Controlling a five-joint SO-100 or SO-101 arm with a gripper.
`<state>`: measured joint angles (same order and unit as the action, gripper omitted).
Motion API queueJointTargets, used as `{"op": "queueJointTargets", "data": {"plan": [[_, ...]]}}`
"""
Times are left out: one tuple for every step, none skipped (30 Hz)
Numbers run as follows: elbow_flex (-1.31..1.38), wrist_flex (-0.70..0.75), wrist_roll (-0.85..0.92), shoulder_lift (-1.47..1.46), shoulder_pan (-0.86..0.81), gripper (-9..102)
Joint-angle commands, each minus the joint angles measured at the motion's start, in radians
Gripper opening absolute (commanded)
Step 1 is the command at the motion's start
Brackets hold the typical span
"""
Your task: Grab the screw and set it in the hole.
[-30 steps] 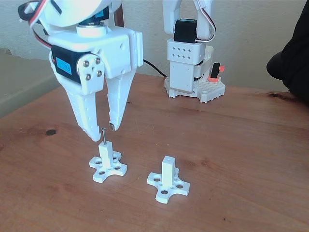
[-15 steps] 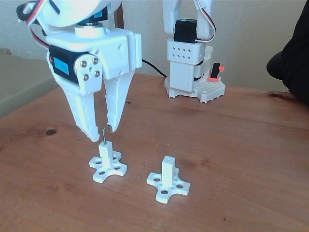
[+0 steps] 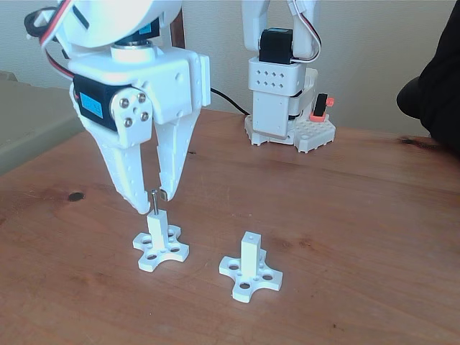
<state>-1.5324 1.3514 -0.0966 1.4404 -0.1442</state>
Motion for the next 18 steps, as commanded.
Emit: {"op": "queueJointTargets", "data": {"plan": [[0.084,-0.006,0.012,0.026,0.005,7],[0.084,-0.006,0.012,0.026,0.005,7],[0.084,-0.008,0.012,0.026,0.003,6],[0.084,-0.008,0.012,0.026,0.003,6],[0.084,-0.008,0.012,0.026,0.003,6],[0.084,-0.009,0.012,0.026,0.003,6],[0.084,-0.009,0.012,0.026,0.003,6],[0.084,-0.009,0.014,0.026,0.003,5],[0.084,-0.011,0.014,0.026,0.003,5],[0.084,-0.011,0.014,0.026,0.003,5],[0.084,-0.011,0.014,0.026,0.003,5],[0.084,-0.012,0.014,0.026,0.003,5],[0.084,-0.014,0.014,0.026,0.002,5],[0.084,-0.014,0.014,0.026,0.002,5],[0.084,-0.014,0.014,0.026,0.002,4],[0.084,-0.015,0.014,0.026,0.002,4],[0.084,-0.015,0.014,0.026,0.002,4],[0.084,-0.015,0.014,0.026,0.002,4]]}}
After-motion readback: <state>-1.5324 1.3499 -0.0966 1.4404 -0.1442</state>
